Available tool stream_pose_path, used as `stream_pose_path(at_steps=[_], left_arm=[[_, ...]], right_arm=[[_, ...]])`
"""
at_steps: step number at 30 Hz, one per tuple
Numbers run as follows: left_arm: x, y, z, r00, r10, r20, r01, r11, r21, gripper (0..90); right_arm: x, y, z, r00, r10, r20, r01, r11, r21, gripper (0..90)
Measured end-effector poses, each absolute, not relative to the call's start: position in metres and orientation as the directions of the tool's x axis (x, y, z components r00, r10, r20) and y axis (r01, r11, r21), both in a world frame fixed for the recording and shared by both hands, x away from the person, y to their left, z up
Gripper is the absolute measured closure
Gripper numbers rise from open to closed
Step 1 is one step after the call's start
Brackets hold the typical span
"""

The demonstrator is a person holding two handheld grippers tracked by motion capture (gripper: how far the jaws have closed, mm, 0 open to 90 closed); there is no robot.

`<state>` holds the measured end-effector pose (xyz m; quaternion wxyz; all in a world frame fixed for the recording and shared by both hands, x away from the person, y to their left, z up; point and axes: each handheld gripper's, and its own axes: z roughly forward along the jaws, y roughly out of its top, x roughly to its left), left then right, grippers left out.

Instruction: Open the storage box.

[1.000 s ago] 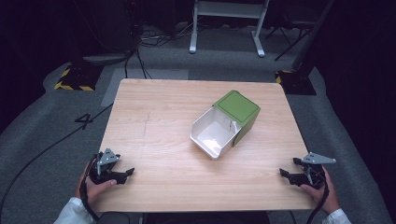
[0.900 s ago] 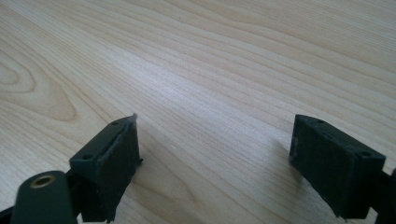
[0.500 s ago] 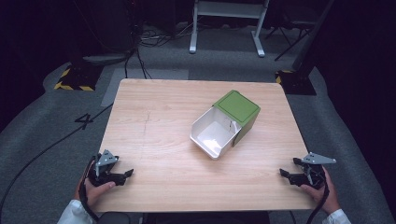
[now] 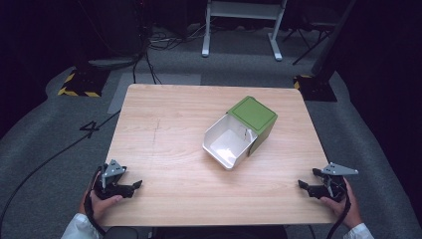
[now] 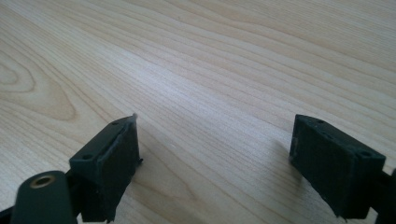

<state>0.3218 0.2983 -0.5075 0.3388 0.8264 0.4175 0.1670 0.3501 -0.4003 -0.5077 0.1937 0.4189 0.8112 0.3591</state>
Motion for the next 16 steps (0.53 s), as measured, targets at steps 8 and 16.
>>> stream_pose_path(at_steps=[8, 16], left_arm=[[0.3217, 0.2983, -0.5076, 0.592, 0.806, -0.009, 0.579, -0.417, 0.700, 18.3], [0.3210, 0.2988, -0.5073, 0.578, 0.816, -0.005, 0.586, -0.411, 0.699, 18.4]], right_arm=[[0.3500, -0.4003, -0.5077, -0.574, 0.819, -0.014, 0.540, 0.391, 0.745, 15.8], [0.3501, -0.4004, -0.5077, -0.574, 0.819, -0.014, 0.540, 0.391, 0.745, 15.8]])
